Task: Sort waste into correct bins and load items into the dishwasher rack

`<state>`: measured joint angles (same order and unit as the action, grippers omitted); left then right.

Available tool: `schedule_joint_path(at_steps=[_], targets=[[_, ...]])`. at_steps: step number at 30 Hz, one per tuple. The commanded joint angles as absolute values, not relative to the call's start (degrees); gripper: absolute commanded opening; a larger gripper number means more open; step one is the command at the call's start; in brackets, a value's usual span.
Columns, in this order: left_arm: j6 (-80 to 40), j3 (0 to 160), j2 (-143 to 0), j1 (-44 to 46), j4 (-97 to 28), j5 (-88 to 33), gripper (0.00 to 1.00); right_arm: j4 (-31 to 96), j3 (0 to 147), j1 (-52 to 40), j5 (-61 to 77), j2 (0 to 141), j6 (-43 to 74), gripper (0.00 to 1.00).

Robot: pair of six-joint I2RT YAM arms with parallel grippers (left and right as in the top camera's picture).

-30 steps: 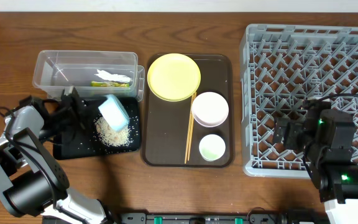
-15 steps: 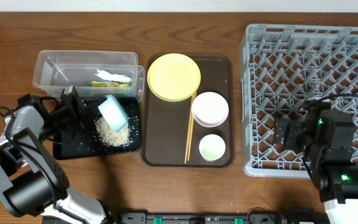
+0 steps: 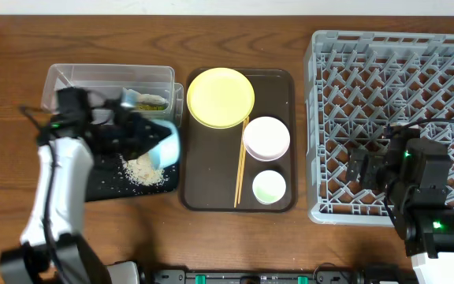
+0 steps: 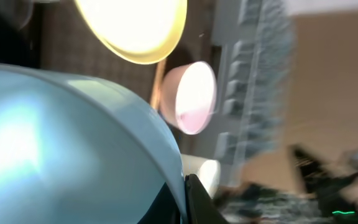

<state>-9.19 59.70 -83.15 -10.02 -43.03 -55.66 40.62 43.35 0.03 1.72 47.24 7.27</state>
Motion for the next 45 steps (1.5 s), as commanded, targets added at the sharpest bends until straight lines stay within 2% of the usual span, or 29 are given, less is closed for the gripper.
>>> schedule_joint_path(at_steps=[1, 7, 12, 17, 23, 25, 27, 32, 38, 45], targets=[[-8.23, 60.34, -80.31, -1.06, -40.47, -37.54, 0.06, 40.49, 44.40, -0.78, 1.93, 47.27, 8.10, 0.99], [-9.52, 60.34, -82.63, 14.94, -35.07, -22.46, 0.06, 40.49, 44.40, -0.78, 1.93, 47.27, 8.10, 0.99], [-10.17, 60.34, -87.57, 23.79, -31.57, -14.22, 0.07, 40.51, 44.40, -0.78, 1.93, 47.27, 8.10, 0.99], [-10.17, 60.34, -93.01, 28.10, -29.85, -10.85, 0.07, 40.51, 44.40, -0.78, 1.93, 47.27, 8.10, 0.99], [-10.15, 60.34, -96.99, 29.08, -28.53, -10.85, 0.08, 40.53, 44.40, -0.78, 1.93, 47.27, 8.10, 0.99], [-10.13, 60.34, -96.97, 29.08, -28.12, -10.85, 0.16, 40.53, 44.40, -0.78, 1.96, 47.27, 8.10, 0.99], [-10.11, 60.45, -96.62, 29.06, -27.99, -10.85, 0.30, 40.51, 44.40, -0.78, 1.93, 47.27, 8.10, 0.99], [-9.61, 62.81, -94.17, 29.06, -30.46, -10.85, 0.42, 40.53, 44.40, -0.78, 1.93, 47.27, 8.10, 0.99], [-9.69, 64.71, -86.70, 30.70, -34.98, -11.53, 0.44, 40.51, 44.40, -0.78, 1.93, 47.27, 8.10, 0.99], [-11.31, 64.14, -85.10, 37.41, -38.17, -11.51, 0.45, 40.53, 44.40, -0.78, 1.96, 47.27, 8.10, 0.99]])
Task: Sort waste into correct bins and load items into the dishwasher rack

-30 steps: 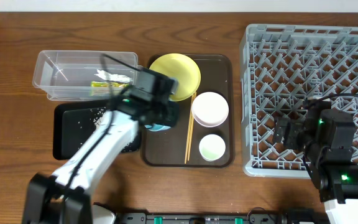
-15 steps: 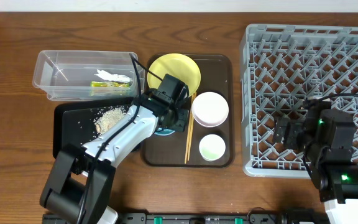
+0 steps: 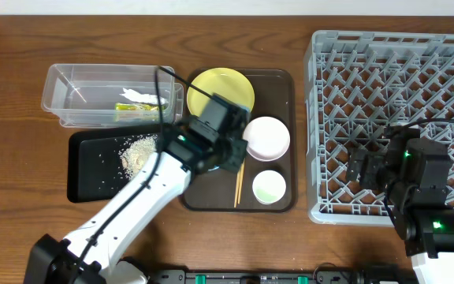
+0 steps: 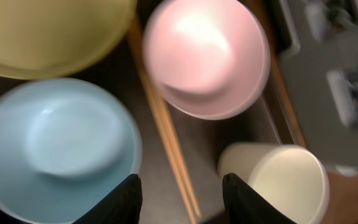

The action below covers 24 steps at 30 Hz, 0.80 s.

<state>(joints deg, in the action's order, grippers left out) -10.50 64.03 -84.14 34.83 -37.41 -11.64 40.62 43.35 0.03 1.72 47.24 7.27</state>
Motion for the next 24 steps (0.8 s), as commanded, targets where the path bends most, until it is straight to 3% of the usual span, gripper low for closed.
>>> schedule_joint_path(at_steps=[1, 15, 17, 22, 24], targets=[[-12.23, 63.83, -85.58, 38.50, -38.13, -11.49, 0.45, 40.53, 44.40, -0.78, 1.96, 47.27, 8.12, 0.99], [-18.39, 63.05, -97.01, 42.63, -37.43, -12.01, 0.43, 40.97, 44.40, -0.78, 1.96, 47.27, 8.12, 0.99], [-18.39, 63.05, -98.26, 42.63, -37.19, -13.26, 0.37, 41.04, 44.40, -0.78, 1.96, 47.27, 8.10, 0.99], [-18.37, 63.11, -98.74, 42.61, -36.99, -13.67, 0.06, 41.17, 44.40, -0.78, 1.96, 47.27, 8.10, 0.99], [-18.35, 63.24, -98.35, 42.39, -37.08, -13.67, 0.06, 41.19, 44.40, -0.78, 1.96, 47.27, 8.10, 0.99]])
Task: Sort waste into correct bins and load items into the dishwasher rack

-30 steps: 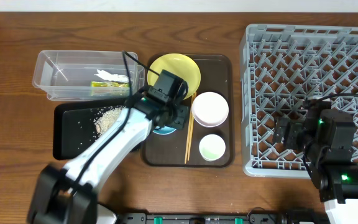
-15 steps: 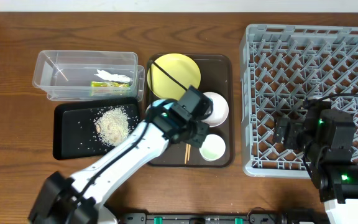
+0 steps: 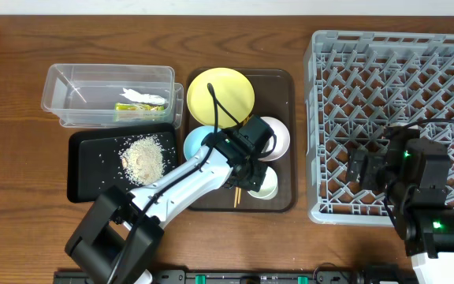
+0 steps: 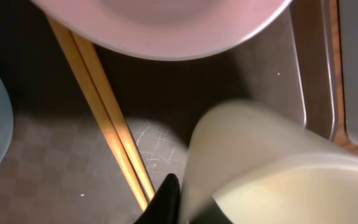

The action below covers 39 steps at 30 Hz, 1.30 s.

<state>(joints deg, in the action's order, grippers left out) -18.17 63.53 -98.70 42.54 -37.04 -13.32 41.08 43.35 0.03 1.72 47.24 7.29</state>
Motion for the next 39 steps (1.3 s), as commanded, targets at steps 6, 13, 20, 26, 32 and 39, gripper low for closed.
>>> schedule_joint_path(at_steps=[6, 13, 20, 26, 32, 39], targets=[[-18.37, 63.81, -92.64, 38.98, -39.62, -14.15, 0.06, 40.71, 44.40, -0.78, 1.30, 47.27, 8.10, 0.99], [-23.00, 63.88, -82.02, 26.83, -36.51, -18.00, 0.06, 35.05, 44.40, -0.78, 4.36, 48.47, 8.08, 0.89], [-29.36, 63.86, -85.93, 13.61, -19.88, -50.68, 0.06, 31.27, 44.40, -0.80, 32.38, 54.81, 1.17, 0.94], [-37.32, 63.86, -94.61, 12.45, -4.97, -75.50, 0.06, 28.64, 44.40, -0.82, 51.00, 61.91, -8.21, 0.99], [-38.28, 63.86, -98.56, 14.59, -3.31, -80.20, 0.06, 21.63, 44.40, -0.84, 64.73, 69.87, -13.37, 0.99], [-38.59, 63.88, -98.59, 17.43, -3.31, -80.38, 0.06, 10.83, 44.40, -0.84, 72.05, 75.11, -12.14, 0.99]])
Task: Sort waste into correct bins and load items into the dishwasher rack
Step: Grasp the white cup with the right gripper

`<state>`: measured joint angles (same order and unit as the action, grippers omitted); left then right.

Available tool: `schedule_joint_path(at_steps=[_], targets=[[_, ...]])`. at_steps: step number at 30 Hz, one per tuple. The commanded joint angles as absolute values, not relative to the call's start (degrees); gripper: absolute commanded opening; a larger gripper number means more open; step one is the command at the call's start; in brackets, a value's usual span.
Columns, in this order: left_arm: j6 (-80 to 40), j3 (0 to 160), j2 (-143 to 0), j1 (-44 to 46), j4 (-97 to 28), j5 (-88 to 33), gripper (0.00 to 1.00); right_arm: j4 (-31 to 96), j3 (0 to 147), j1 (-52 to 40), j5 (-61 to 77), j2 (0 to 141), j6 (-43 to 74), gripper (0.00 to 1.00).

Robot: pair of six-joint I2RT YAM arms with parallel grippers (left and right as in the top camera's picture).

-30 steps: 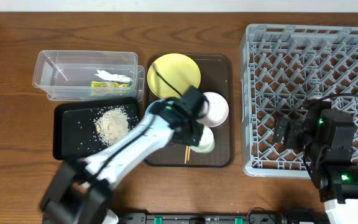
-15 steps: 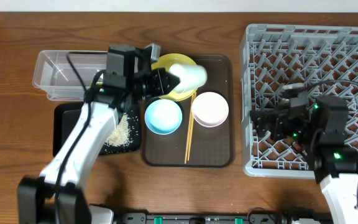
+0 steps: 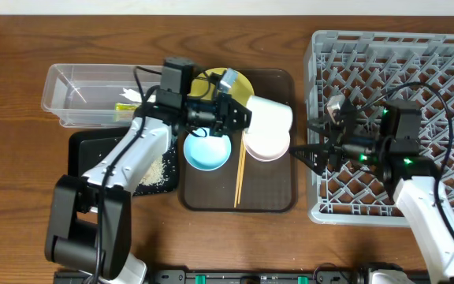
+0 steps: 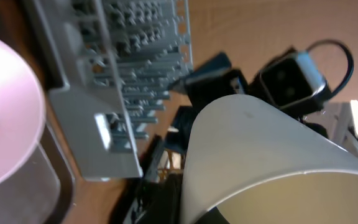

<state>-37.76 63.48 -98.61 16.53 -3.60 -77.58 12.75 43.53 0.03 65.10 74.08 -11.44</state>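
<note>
My left gripper (image 3: 247,117) is shut on the rim of a white cup (image 3: 270,115), held tilted on its side above the brown tray (image 3: 278,197); the cup (image 4: 260,155) fills the left wrist view. On the tray lie a blue bowl (image 3: 207,150), a pink bowl (image 3: 265,145), a yellow plate (image 3: 239,83) and chopsticks (image 3: 240,177). My right gripper (image 3: 310,142) stands open at the left edge of the grey dishwasher rack (image 3: 400,71), pointing at the cup, a short gap away.
A clear bin (image 3: 93,87) with a wrapper stands at the back left. In front of it lies a black tray (image 3: 81,150) with spilled rice (image 3: 158,172). The rack (image 4: 123,81) takes up the right side of the table.
My left gripper was down at the cup on the tray's front right. It now holds the cup raised and tilted near the pink bowl. The right arm has moved left to the rack's edge.
At first my left gripper held the blue bowl tipped over the black tray with rice. Then the bowl sat on the brown tray under my open gripper. Then a finger was inside the white cup. Now the cup is held up facing my right gripper.
</note>
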Motion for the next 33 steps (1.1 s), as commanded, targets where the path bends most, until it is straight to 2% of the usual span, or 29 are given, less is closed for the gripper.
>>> schedule_joint_path(at_steps=[1, 6, 14, 18, 27, 33], targets=[[-38.72, 63.88, -98.59, 17.78, -3.31, -80.38, 0.06, 9.52, 44.40, -0.84, 72.05, 75.46, -11.53, 0.99], [-39.35, 63.88, -98.59, 19.14, -3.31, -80.34, 0.06, 3.68, 44.40, -0.84, 75.50, 75.88, -8.60, 0.99], [-40.45, 63.88, -98.59, 20.10, -3.31, -80.34, 0.06, 1.50, 44.40, -2.96, 77.87, 75.88, -8.60, 0.95], [-40.66, 63.88, -98.59, 20.97, -3.31, -80.31, 0.06, -1.19, 44.40, -4.78, 77.80, 75.88, -8.27, 0.87], [-40.86, 63.88, -98.59, 21.30, -3.31, -80.34, 0.06, -3.88, 44.40, -5.76, 73.91, 75.88, -4.54, 0.83], [-41.25, 63.88, -98.59, 21.30, -3.29, -80.36, 0.06, -3.86, 44.40, -5.76, 73.91, 75.88, -4.54, 0.75]])
